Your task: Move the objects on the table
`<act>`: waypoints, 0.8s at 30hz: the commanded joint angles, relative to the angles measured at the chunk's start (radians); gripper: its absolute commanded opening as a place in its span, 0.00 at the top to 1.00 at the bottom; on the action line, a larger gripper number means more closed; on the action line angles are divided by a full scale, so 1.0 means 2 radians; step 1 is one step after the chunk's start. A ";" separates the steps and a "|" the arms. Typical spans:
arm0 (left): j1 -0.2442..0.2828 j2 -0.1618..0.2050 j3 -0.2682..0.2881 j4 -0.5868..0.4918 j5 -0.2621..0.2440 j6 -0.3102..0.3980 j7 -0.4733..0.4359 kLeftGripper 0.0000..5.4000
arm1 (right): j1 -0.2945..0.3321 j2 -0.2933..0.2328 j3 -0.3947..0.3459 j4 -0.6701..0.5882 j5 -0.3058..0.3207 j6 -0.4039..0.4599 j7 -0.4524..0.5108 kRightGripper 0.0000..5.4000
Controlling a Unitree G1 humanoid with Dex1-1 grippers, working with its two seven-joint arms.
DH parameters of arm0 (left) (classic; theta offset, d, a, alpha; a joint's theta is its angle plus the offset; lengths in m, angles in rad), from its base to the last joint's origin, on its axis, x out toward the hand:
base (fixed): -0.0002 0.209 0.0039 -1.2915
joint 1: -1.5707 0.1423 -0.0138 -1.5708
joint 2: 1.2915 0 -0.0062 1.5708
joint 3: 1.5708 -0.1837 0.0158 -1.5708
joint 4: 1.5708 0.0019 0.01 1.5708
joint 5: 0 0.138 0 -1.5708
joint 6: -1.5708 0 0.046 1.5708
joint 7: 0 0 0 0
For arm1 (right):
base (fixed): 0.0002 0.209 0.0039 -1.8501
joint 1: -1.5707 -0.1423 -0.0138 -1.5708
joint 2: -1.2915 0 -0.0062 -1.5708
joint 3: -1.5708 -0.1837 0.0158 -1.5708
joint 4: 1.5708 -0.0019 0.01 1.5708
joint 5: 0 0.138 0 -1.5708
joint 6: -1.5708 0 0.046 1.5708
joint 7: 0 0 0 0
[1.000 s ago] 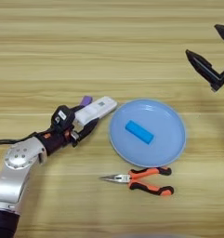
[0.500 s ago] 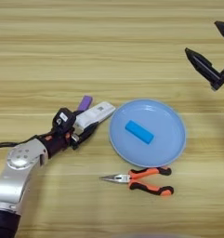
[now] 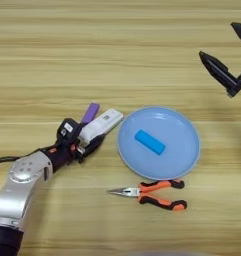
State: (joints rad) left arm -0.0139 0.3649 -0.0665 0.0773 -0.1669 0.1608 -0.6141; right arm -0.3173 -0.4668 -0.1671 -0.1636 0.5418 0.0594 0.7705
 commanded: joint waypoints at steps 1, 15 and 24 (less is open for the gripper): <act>0.011 0.004 -0.018 0.022 0.014 0.021 -0.005 0.47 | -0.010 -0.003 -0.002 -0.010 0.004 0.007 0.000 0.00; 0.005 0.010 -0.037 0.049 0.030 0.003 -0.005 0.47 | -0.011 -0.004 -0.001 -0.011 0.004 0.011 0.003 0.00; 0.003 0.009 -0.039 0.051 0.034 -0.019 -0.005 0.38 | -0.012 -0.003 -0.001 -0.008 0.003 0.010 0.005 0.00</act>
State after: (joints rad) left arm -0.0275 0.3741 -0.1238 0.1496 -0.1315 0.1176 -0.6199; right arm -0.3173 -0.4668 -0.1664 -0.1720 0.5429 0.0753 0.7739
